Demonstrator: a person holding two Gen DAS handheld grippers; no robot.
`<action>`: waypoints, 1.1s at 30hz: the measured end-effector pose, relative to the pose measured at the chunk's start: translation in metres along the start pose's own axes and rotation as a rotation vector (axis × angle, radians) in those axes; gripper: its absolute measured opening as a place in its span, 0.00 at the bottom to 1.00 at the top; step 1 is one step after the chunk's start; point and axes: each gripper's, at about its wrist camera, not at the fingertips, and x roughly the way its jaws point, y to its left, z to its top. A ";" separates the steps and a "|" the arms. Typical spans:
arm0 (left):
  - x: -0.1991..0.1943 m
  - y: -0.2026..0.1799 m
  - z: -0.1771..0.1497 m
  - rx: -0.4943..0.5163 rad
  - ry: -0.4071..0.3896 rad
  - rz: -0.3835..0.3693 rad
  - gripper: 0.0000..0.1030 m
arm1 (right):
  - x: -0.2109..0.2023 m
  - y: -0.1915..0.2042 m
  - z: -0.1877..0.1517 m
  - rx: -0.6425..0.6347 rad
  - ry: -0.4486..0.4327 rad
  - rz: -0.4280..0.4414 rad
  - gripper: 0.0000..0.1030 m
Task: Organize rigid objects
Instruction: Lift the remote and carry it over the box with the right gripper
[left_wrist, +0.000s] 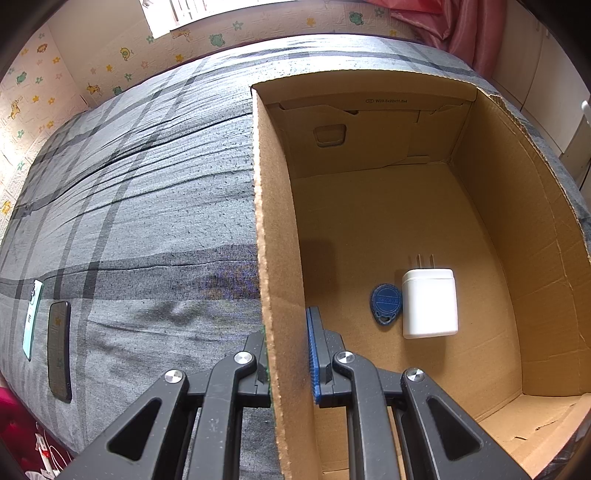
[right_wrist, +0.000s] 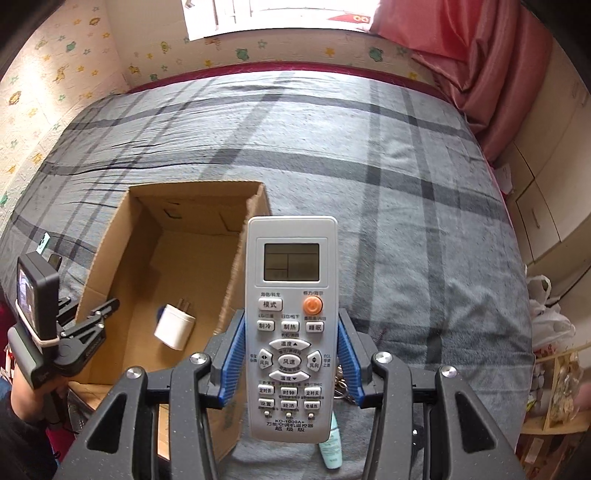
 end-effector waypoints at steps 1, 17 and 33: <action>0.000 0.000 0.000 0.000 0.000 0.000 0.13 | 0.000 0.006 0.003 -0.008 -0.003 0.007 0.48; 0.001 0.003 -0.002 -0.003 0.000 -0.006 0.13 | 0.034 0.090 0.024 -0.117 0.039 0.085 0.48; 0.001 0.004 -0.002 -0.005 -0.002 -0.012 0.13 | 0.098 0.142 0.025 -0.189 0.127 0.076 0.48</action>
